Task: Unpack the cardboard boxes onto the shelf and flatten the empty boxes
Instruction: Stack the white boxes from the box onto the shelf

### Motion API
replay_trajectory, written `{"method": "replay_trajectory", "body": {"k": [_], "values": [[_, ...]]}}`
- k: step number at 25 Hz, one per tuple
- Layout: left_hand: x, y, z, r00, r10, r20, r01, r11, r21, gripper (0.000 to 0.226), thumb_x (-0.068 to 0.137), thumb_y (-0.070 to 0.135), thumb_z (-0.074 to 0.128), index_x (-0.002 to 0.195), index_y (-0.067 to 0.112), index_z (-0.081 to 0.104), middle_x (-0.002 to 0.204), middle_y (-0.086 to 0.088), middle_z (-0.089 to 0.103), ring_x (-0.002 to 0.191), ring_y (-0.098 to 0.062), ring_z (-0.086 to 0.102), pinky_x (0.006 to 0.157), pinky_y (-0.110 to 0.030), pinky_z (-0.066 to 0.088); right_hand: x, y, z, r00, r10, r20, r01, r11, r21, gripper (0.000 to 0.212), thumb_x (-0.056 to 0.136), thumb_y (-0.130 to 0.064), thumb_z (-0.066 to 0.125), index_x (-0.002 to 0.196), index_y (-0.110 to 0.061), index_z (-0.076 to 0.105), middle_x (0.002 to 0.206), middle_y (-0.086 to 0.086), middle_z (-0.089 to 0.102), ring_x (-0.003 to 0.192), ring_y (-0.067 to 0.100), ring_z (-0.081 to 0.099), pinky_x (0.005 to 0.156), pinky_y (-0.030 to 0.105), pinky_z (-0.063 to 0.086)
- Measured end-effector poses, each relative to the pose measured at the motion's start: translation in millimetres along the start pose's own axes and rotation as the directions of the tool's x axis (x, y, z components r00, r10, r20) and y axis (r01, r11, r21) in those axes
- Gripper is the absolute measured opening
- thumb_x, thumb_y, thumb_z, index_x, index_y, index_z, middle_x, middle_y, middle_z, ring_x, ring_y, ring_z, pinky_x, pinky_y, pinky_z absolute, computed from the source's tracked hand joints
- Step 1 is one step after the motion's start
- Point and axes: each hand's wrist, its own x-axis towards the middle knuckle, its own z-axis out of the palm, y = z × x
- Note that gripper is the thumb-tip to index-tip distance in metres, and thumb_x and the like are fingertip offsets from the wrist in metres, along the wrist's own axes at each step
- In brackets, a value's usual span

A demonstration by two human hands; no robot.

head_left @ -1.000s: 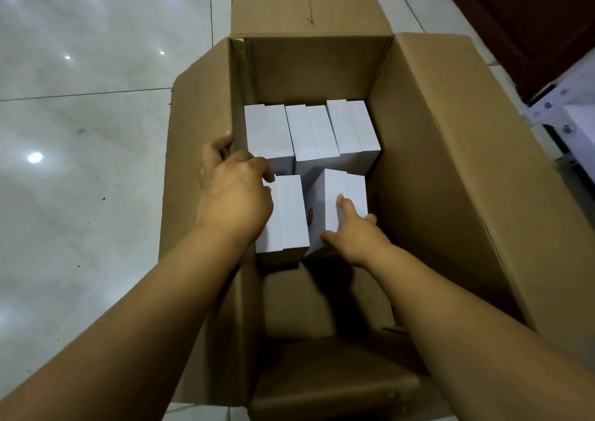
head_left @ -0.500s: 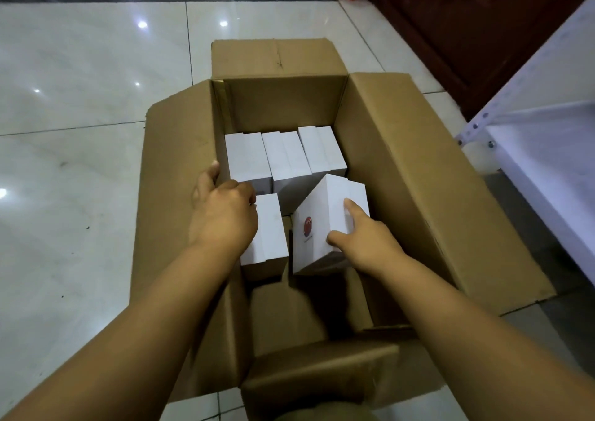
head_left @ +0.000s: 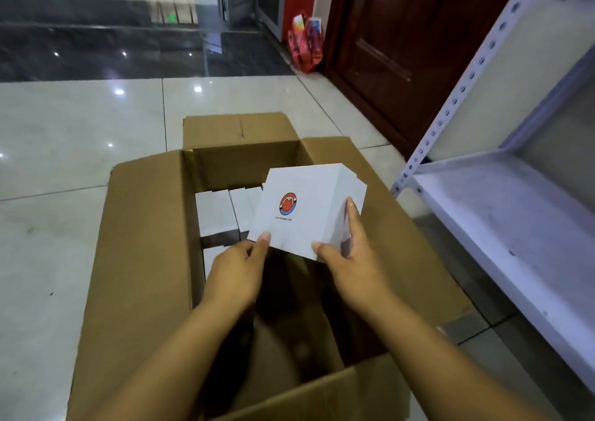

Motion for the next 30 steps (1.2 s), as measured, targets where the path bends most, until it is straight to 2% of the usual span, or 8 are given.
{"method": "replay_trajectory", "body": {"k": [3,6,8,14,18,24,28,30], "values": [[-2.9,26.6,8.2,0.971,-0.159,0.180,0.219,0.891,-0.397,0.033,0.097,0.055,0.031,0.096,0.027,0.049,0.104,0.000,0.058,0.098,-0.024,0.056,0.094,-0.042,0.045,-4.0,-13.2,-2.8,0.998,-0.054,-0.013,0.055,0.995,0.088,0.092,0.090,-0.027,0.065,0.145,-0.052,-0.003,0.134,-0.013,0.037,0.122,0.009,0.043,0.102,0.032,0.045],[-6.1,42.9,13.8,0.960,-0.151,0.234,0.264,0.760,-0.593,0.037,0.097,0.055,0.033,0.125,0.033,0.042,0.126,0.003,0.054,0.119,-0.029,0.051,0.097,-0.048,0.043,-5.4,-22.8,-0.8,0.998,-0.067,0.006,0.066,0.991,0.115,0.095,0.090,-0.027,0.065,0.145,-0.052,-0.008,0.131,-0.011,0.037,0.115,0.007,0.047,0.099,0.028,0.044],[-6.1,47.6,15.6,0.967,-0.106,0.233,0.243,0.665,-0.706,0.045,0.096,0.053,0.037,0.138,0.038,0.034,0.130,0.004,0.055,0.119,-0.028,0.052,0.101,-0.052,0.042,-4.6,-27.0,2.4,0.998,-0.059,0.016,0.057,0.990,0.126,0.096,0.090,-0.028,0.065,0.146,-0.051,-0.009,0.135,-0.009,0.036,0.114,0.008,0.047,0.100,0.028,0.044],[-5.6,54.1,6.9,0.990,-0.034,0.134,0.137,0.385,-0.913,0.043,0.096,0.033,0.051,0.137,0.039,0.040,0.118,0.004,0.064,0.110,-0.025,0.059,0.094,-0.054,0.050,-3.1,-35.4,-1.2,0.999,-0.044,0.018,0.043,0.998,0.052,0.092,0.084,-0.046,0.066,0.150,-0.044,0.002,0.136,-0.014,0.039,0.125,0.007,0.042,0.104,0.031,0.041],[3.0,50.8,-5.1,0.996,-0.042,0.077,0.088,0.498,-0.863,0.053,0.095,0.032,0.053,0.142,0.042,0.032,0.118,0.004,0.060,0.109,-0.025,0.057,0.086,-0.053,0.053,0.5,-36.5,-20.4,0.981,0.024,-0.192,-0.050,0.990,-0.134,0.070,0.086,-0.059,0.054,0.146,-0.033,0.029,0.146,-0.003,0.038,0.128,0.019,0.045,0.103,0.043,0.046],[18.7,50.7,-9.9,0.997,-0.010,0.077,0.066,0.631,-0.773,0.046,0.095,0.037,0.052,0.139,0.035,0.039,0.116,0.007,0.059,0.101,-0.019,0.057,0.083,-0.049,0.054,8.2,-42.1,-44.2,0.967,0.028,-0.252,-0.077,0.979,-0.189,0.071,0.082,-0.069,0.037,0.144,-0.036,0.031,0.152,-0.006,0.033,0.134,0.020,0.040,0.103,0.043,0.045],[30.3,64.1,-6.9,0.990,0.051,0.128,0.061,0.675,-0.736,0.041,0.095,0.040,0.051,0.135,0.037,0.043,0.112,0.009,0.061,0.099,-0.018,0.060,0.070,-0.042,0.057,2.5,-44.2,-61.5,0.975,0.024,-0.220,-0.039,0.997,-0.064,0.043,0.087,-0.060,0.036,0.130,-0.051,0.039,0.124,-0.025,0.046,0.109,-0.001,0.046,0.078,0.014,0.048],[35.3,80.3,-4.0,0.981,0.107,0.164,0.044,0.694,-0.719,0.037,0.094,0.040,0.051,0.131,0.038,0.044,0.113,0.009,0.062,0.100,-0.018,0.060,0.073,-0.043,0.057,-3.1,-48.9,-70.7,0.972,0.033,-0.232,-0.029,0.999,0.019,0.026,0.087,-0.058,0.034,0.113,-0.063,0.035,0.108,-0.039,0.041,0.105,-0.005,0.044,0.088,0.018,0.046]]}}
